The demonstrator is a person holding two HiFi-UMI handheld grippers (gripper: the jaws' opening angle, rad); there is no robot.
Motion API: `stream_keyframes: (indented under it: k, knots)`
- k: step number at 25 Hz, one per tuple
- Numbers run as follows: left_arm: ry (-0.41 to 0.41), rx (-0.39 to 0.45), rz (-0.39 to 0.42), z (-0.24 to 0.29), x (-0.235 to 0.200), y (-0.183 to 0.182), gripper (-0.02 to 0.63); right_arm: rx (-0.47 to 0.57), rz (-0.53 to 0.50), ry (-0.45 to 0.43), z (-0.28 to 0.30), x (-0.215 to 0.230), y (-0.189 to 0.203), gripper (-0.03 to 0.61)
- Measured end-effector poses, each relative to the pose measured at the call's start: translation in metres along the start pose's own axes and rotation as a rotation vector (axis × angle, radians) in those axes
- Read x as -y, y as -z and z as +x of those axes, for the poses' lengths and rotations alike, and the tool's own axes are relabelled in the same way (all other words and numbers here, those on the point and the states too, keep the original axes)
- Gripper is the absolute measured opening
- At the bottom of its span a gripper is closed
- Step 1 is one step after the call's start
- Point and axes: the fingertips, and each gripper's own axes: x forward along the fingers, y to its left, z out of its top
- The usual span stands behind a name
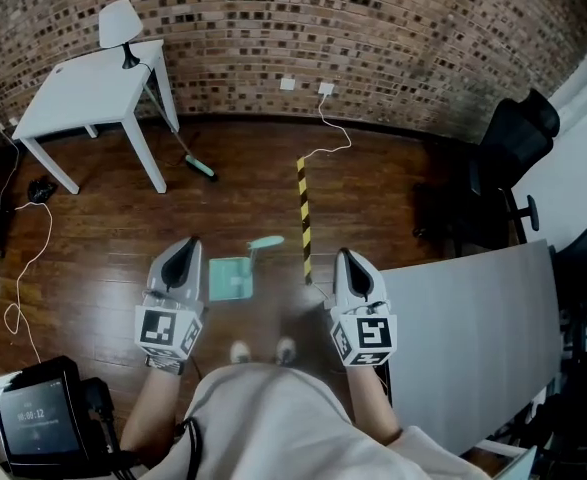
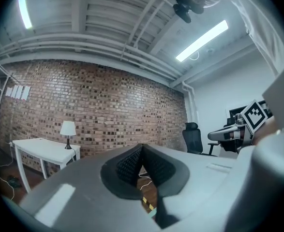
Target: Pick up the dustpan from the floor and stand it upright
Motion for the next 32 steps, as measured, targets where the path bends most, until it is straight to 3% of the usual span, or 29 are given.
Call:
stream_keyframes:
  k: [4, 11, 18, 22, 25, 28, 30, 32]
  knots:
    - [-0.019, 0.014, -0.007, -0.002, 0.015, -0.002, 0.0, 0.016, -0.004, 0.013, -0.015, 0.017, -0.001, 0.012]
    - [-0.01, 0.008, 0.004, -0.016, 0.021, -0.005, 0.0, -0.009, -0.016, -0.009, -0.027, 0.011, 0.002, 0.012]
    - [0.08, -0.036, 0.067, -0.051, 0.042, -0.002, 0.0, 0.041, -0.007, 0.069, -0.075, -0.009, -0.007, 0.013]
    - [0.039, -0.054, 0.041, -0.081, 0.051, 0.011, 0.0, 0.05, 0.013, 0.052, -0.11, -0.018, 0.003, 0.014]
    - [0.031, -0.039, 0.035, -0.111, 0.079, 0.009, 0.0, 0.067, 0.003, 0.059, -0.146, -0.014, 0.005, 0.014]
    - [0.036, -0.021, 0.072, -0.152, 0.122, 0.007, 0.0, 0.099, -0.08, 0.028, -0.195, -0.018, 0.006, 0.014]
    - [0.051, -0.013, 0.119, -0.186, 0.163, 0.014, 0.0, 0.11, -0.115, 0.003, -0.239, -0.018, 0.023, 0.014]
    - [0.058, -0.009, 0.092, -0.224, 0.2, 0.024, 0.0, 0.085, -0.103, -0.014, -0.285, -0.015, 0.052, 0.014]
